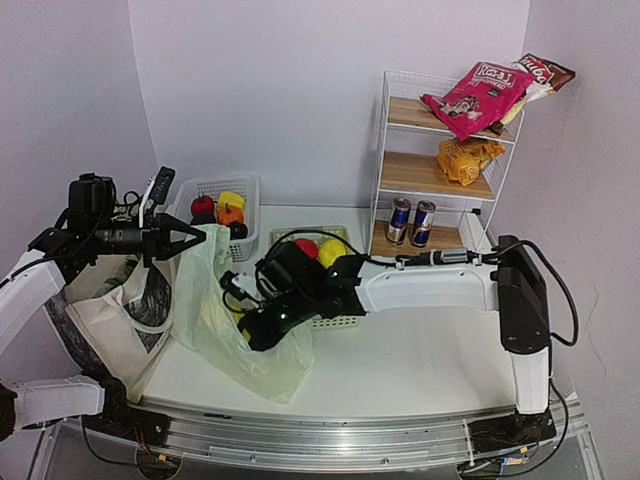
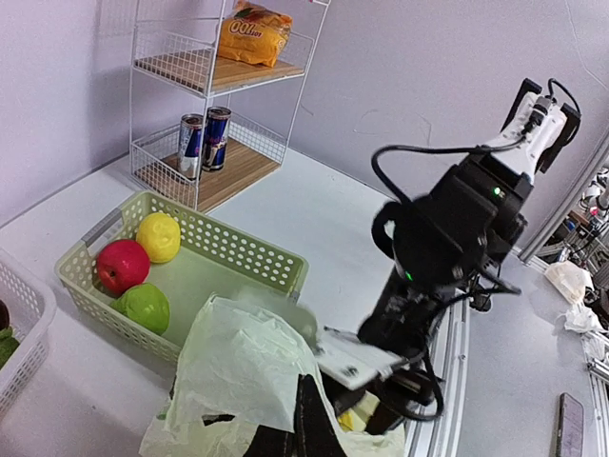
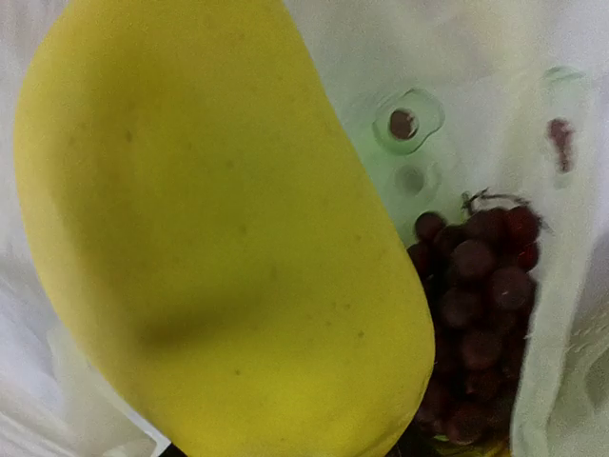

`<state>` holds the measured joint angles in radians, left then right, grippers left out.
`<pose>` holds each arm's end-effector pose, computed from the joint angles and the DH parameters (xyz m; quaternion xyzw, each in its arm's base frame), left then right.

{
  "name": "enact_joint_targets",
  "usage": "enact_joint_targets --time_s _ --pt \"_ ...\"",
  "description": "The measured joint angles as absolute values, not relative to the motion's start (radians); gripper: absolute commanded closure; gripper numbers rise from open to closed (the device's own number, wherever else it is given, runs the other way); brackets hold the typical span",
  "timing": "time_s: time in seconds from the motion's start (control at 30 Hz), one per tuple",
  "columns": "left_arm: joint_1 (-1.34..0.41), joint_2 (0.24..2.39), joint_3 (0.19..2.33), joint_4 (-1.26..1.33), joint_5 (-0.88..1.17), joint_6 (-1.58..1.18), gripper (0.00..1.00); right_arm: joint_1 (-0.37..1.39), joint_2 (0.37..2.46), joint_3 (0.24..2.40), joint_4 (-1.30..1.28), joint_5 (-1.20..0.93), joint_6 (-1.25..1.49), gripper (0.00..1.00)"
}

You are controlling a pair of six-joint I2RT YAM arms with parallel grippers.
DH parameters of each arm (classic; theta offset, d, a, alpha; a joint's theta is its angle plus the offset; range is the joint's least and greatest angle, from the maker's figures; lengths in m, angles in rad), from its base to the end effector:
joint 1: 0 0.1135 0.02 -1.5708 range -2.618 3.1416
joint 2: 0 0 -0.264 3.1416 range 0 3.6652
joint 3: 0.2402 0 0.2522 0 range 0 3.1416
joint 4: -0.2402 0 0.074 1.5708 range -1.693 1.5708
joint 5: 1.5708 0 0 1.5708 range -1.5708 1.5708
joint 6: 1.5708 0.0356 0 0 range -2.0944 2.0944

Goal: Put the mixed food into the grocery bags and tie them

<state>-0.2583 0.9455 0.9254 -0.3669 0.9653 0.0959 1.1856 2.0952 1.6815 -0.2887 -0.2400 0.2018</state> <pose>0.1848 -0.0791 0.3470 0.3844 0.6780 -0.4240 0.4613 0.1738 0.4512 0.2283 -0.4698 0.7701 0.3505 0.2517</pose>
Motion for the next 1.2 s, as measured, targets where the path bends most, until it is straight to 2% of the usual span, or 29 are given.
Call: enact_joint_targets --time_s 0.03,0.07,0.1,0.37,0.53,0.67,0.8,0.93,1.07,1.13,1.17,1.2 --pt "-0.258 0.945 0.923 -0.364 0.965 0.096 1.0 1.2 2.095 1.682 -0.314 -0.235 0.181 0.28" --pt "-0.258 0.945 0.919 -0.364 0.966 0.096 1.0 1.211 2.095 1.688 -0.342 -0.23 0.165 0.18" --pt "-0.259 0.945 0.913 -0.366 0.966 0.097 1.0 1.223 2.095 1.704 -0.374 -0.222 0.147 0.14" --pt "-0.258 0.915 0.891 -0.369 0.952 0.118 1.0 1.232 2.032 1.828 -0.486 -0.163 0.037 0.07" --pt "-0.258 0.883 0.881 -0.376 0.939 0.126 1.0 1.212 1.837 1.781 -0.497 -0.102 -0.062 0.11" --pt "-0.258 0.875 0.871 -0.381 0.932 0.13 1.0 1.157 1.614 1.619 -0.473 -0.013 -0.163 0.14" --pt "-0.258 0.868 0.869 -0.398 0.916 0.137 1.0 1.023 1.518 1.43 -0.468 0.022 -0.28 0.18" --pt "-0.258 0.86 0.867 -0.403 0.902 0.138 1.0 0.923 1.587 1.32 -0.488 0.041 -0.459 0.11" --pt "-0.258 0.853 0.861 -0.403 0.885 0.133 1.0 0.926 1.754 1.319 -0.47 0.043 -0.613 0.1" --pt "-0.258 0.852 0.861 -0.403 0.875 0.131 1.0 0.928 1.83 1.336 -0.457 0.036 -0.669 0.14" --pt "-0.258 0.851 0.861 -0.404 0.87 0.131 1.0 0.929 1.869 1.352 -0.455 0.031 -0.693 0.2" --pt "-0.258 0.85 0.861 -0.404 0.865 0.131 1.0 0.928 1.902 1.369 -0.45 0.024 -0.711 0.31"
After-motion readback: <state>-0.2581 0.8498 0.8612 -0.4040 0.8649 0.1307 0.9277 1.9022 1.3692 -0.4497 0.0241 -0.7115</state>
